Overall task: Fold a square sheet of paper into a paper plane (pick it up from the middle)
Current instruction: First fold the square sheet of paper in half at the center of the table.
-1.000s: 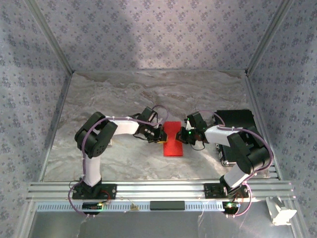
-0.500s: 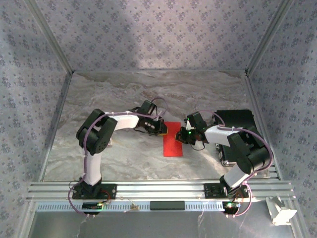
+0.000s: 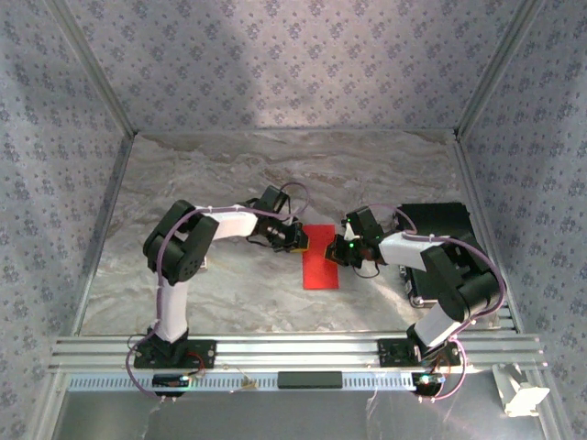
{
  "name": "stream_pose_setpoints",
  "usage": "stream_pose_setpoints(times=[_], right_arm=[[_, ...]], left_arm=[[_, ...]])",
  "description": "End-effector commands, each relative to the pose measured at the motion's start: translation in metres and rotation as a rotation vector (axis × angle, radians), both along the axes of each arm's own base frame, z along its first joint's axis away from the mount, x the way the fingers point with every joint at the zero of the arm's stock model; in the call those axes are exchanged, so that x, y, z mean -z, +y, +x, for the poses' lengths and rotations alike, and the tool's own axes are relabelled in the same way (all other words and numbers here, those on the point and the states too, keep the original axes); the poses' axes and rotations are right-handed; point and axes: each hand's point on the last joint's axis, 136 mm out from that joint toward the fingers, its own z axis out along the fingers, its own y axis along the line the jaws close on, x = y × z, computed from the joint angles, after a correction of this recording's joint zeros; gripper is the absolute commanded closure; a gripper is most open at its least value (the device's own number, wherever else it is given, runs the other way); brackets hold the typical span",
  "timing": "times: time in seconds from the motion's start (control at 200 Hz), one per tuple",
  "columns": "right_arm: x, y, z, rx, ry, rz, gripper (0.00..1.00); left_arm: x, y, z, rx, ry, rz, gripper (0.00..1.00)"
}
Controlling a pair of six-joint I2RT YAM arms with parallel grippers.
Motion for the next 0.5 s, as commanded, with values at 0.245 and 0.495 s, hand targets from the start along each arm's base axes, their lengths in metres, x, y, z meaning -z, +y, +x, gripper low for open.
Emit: stream_pose_setpoints(times=[0.245,0.495], right_arm=[[0.034,-0.031,-0.028,0.039,0.127,-0.15,0.98],[0.033,-0.032,-0.029,0.042,0.128,-0.151,0.98]], left_arm=[[-0.009,-0.005,-0.027,0.092,0.018,-0.024,0.92],[0.019,0.008,-0.031,0.09,0.039,0.072,0.92]])
